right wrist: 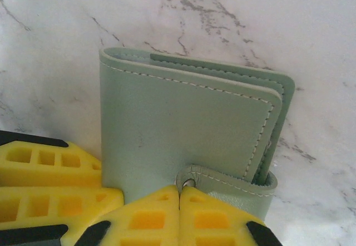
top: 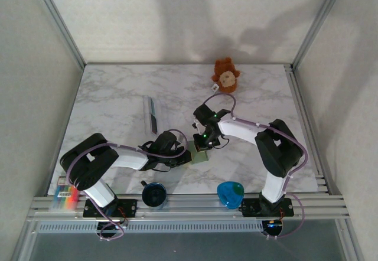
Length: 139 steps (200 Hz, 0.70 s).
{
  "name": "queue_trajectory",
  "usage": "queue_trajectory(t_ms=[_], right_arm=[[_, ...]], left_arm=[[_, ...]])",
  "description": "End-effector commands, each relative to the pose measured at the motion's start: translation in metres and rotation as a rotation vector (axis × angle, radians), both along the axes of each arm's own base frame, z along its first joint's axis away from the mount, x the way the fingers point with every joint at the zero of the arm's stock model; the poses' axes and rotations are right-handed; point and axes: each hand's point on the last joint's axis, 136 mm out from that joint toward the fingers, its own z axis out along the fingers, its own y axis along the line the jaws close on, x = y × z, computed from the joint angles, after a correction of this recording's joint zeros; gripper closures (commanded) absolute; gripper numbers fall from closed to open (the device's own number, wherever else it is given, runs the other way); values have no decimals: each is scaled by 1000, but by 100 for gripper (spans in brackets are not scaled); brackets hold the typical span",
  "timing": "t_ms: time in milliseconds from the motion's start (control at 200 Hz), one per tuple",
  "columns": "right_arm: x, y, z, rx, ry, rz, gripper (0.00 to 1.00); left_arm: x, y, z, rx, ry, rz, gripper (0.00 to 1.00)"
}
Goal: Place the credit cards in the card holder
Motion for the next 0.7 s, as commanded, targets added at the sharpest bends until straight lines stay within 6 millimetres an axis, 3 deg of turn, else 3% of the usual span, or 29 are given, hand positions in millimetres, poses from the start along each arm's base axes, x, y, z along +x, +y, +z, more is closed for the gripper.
queue_trajectory(t_ms=[0, 476, 691], right_arm=[[-45, -15, -25, -108, 161, 90, 100], [-65, -16, -43, -163, 285, 141, 100], [-77, -20, -62, -191, 373, 127, 100]], left_arm=[[4, 8, -3, 14, -13, 25, 85], [8, 9, 1, 17, -21, 33, 86], [10, 10, 17, -15, -50, 31, 86]])
